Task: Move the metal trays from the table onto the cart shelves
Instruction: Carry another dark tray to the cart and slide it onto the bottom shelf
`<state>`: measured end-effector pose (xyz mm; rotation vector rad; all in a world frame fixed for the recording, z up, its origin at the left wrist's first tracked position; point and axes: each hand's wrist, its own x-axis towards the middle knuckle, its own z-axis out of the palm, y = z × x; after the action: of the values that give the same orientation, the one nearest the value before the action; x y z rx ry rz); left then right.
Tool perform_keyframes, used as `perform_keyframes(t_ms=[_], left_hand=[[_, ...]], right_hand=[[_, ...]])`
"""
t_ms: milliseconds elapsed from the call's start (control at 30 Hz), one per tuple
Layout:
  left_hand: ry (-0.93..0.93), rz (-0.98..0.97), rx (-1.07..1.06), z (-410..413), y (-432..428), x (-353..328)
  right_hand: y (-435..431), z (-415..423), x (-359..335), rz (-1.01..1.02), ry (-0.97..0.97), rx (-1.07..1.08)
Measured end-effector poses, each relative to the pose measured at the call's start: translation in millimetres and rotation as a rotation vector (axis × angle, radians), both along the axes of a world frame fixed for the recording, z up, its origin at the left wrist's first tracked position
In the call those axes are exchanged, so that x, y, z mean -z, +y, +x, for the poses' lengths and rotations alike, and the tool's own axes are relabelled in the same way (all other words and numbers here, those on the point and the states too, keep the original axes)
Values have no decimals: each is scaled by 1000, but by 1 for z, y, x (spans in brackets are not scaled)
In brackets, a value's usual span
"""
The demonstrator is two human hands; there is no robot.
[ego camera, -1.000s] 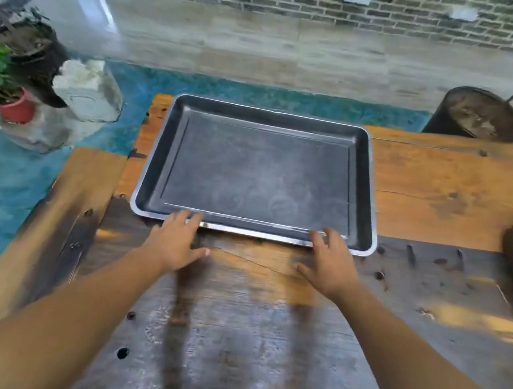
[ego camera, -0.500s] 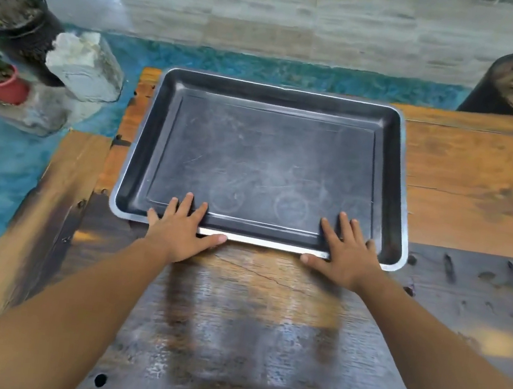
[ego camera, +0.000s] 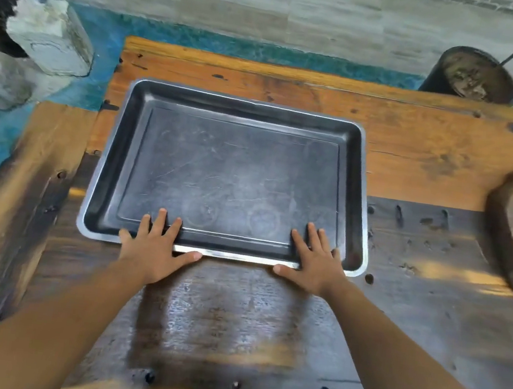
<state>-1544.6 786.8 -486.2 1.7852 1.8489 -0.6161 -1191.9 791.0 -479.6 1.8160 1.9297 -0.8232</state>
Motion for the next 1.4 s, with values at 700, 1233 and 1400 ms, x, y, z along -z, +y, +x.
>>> perform_keyframes(t_ms=[700,1233,1400], left_hand=[[-8,-46,10,-24,-198,-11],[-290,543,-377,-135,-102,-47],[-242,418,-579,-162,-92,-20]], right_hand=[[-192,-12,-3,-34,66,61],[-114,47,-22,440,-46,323],[-114,63,-2,354,8,628]])
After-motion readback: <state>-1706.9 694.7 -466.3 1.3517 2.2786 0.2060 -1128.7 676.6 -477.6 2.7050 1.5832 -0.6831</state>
